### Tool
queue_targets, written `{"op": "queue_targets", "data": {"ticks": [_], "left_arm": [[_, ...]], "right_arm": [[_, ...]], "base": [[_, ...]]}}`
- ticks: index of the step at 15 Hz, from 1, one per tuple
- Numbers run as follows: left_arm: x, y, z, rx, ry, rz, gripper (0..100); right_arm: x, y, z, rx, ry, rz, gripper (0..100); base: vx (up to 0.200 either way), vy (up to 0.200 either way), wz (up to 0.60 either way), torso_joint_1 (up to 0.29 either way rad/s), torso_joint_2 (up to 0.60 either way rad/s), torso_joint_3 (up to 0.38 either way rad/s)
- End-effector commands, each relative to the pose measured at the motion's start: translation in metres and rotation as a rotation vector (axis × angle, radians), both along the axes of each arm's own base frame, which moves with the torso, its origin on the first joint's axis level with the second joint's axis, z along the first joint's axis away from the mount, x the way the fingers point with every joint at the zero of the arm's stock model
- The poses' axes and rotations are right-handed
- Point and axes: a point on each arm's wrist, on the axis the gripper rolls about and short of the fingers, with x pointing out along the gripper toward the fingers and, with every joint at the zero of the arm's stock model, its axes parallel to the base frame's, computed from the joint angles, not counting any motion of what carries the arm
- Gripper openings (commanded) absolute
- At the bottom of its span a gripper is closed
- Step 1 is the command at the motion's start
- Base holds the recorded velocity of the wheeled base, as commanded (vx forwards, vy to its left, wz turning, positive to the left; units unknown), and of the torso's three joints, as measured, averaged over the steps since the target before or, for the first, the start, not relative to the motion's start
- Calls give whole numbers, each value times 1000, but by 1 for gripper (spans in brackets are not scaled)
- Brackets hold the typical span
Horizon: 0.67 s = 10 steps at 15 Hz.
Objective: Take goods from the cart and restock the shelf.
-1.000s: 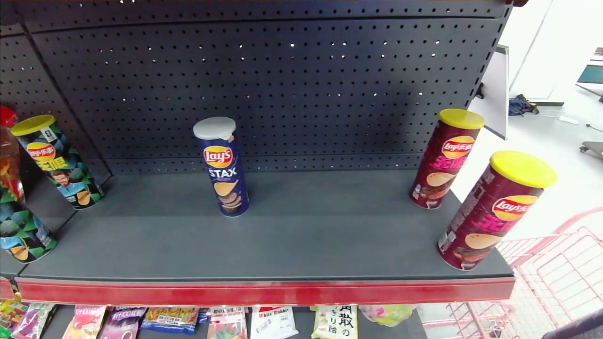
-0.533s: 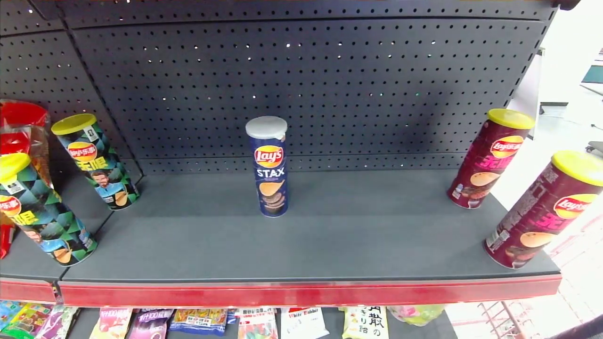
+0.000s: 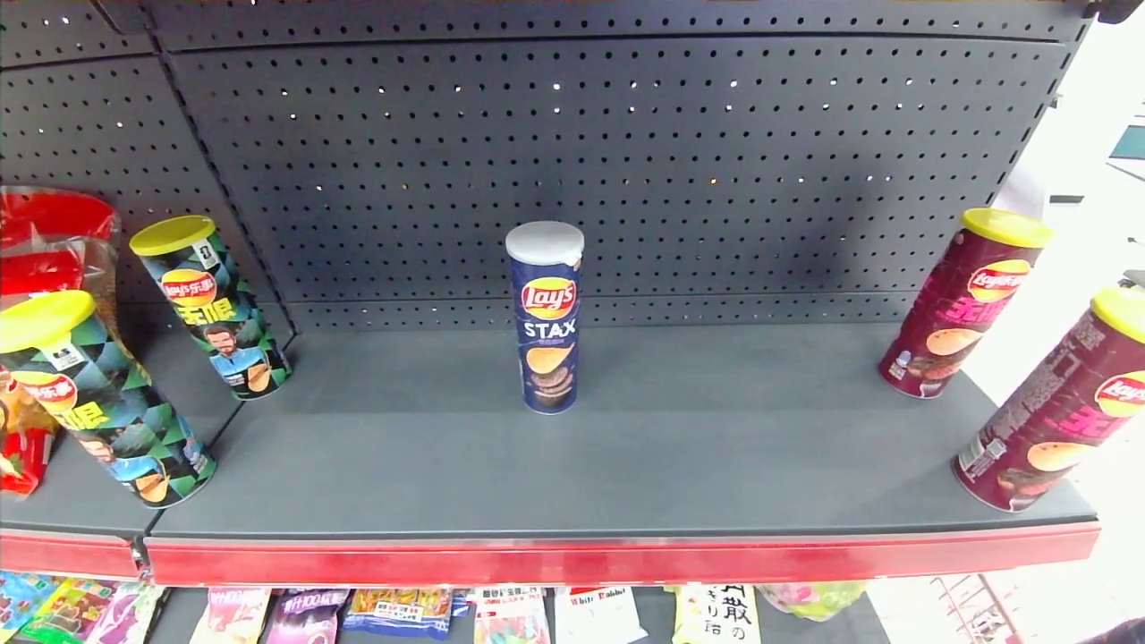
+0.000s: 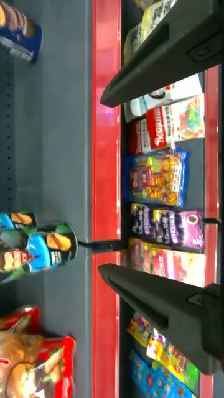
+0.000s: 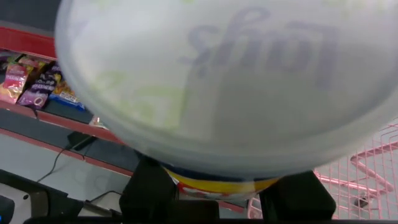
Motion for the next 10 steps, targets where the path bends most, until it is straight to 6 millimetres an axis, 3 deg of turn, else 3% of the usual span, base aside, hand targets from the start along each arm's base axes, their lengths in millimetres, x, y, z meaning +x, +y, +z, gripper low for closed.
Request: {"op": "queue_targets", "data": {"ticks": [1, 2, 3, 4, 5, 6, 7, 8, 9, 10], "left_arm": [[1, -1, 2, 46, 13, -74, 100], [0, -3, 14, 27, -10, -175, 100], [7, -5, 59, -26, -3, -256, 100], [35, -6, 131, -147, 12, -269, 100], [40, -6, 141, -163, 12, -280, 100], [62, -12, 154, -131, 69, -447, 100], [63, -13, 153, -114, 77, -499, 100], [78, -21, 139, -86, 177, -702, 100], [89, -23, 139, -78, 198, -720, 100], [132, -32, 134, -10, 227, -766, 100]], "right_arm": [[-7, -1, -8, 14, -33, 24, 0], [-8, -1, -9, 15, -33, 31, 0], [-8, -1, -11, 16, -26, 43, 0], [-6, 0, -17, 21, -4, 89, 0], [-6, 0, -18, 22, -3, 97, 0], [-6, 0, -20, 20, 3, 102, 0], [-6, 0, -20, 20, 3, 102, 0], [-6, 0, -20, 20, 3, 97, 0], [-6, 0, -20, 20, 3, 97, 0], [-6, 0, -19, 20, -2, 94, 0]], "base": [[0, 0, 0, 0, 0, 0], [0, 0, 0, 0, 0, 0], [0, 0, 0, 0, 0, 0], [0, 0, 0, 0, 0, 0], [0, 0, 0, 0, 0, 0], [0, 0, 0, 0, 0, 0], [0, 0, 0, 0, 0, 0], [0, 0, 0, 0, 0, 0], [0, 0, 0, 0, 0, 0], [0, 0, 0, 0, 0, 0]]}}
